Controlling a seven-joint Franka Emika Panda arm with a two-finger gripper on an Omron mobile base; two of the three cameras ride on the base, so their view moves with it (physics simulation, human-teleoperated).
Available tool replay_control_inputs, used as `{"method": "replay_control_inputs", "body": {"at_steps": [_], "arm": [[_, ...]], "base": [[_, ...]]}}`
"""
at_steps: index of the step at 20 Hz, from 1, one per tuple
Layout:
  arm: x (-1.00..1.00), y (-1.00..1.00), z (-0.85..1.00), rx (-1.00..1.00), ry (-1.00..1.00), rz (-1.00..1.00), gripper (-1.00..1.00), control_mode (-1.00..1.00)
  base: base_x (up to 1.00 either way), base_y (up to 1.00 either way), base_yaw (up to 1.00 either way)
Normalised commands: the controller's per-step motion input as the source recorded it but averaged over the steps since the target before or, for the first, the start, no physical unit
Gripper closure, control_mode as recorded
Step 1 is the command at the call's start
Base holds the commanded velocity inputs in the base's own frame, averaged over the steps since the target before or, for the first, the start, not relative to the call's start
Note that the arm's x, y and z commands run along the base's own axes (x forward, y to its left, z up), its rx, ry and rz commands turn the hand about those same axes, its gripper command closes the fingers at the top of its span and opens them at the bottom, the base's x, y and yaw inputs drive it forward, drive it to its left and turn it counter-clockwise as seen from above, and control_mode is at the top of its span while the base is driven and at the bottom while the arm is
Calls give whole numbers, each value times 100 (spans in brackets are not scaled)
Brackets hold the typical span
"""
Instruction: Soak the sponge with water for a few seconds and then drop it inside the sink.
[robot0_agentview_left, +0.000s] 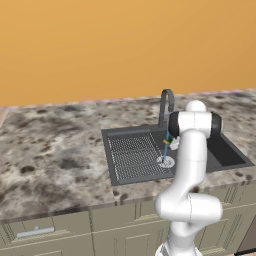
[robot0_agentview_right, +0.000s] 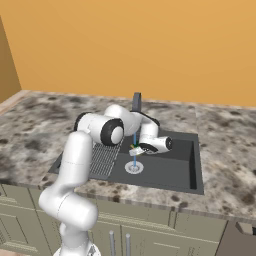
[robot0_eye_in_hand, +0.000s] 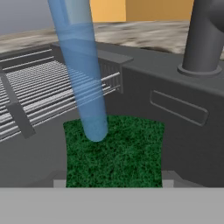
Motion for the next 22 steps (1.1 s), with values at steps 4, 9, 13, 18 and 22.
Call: {"method": "replay_control_inputs", "body": {"at_steps": [4, 9, 13, 18, 22], "arm": [[-17, -21, 42, 0, 0, 0, 100, -100], [-20, -27, 52, 0, 2, 0, 100, -100], [-36, -15, 28, 0, 2, 0, 100, -100], [-29, -24, 22, 0, 7, -2, 100, -100], [-39, -28, 21, 0, 12, -6, 100, -100]], "base": [[0, 0, 0], [0, 0, 0], [0, 0, 0], [0, 0, 0], [0, 0, 0]]}}
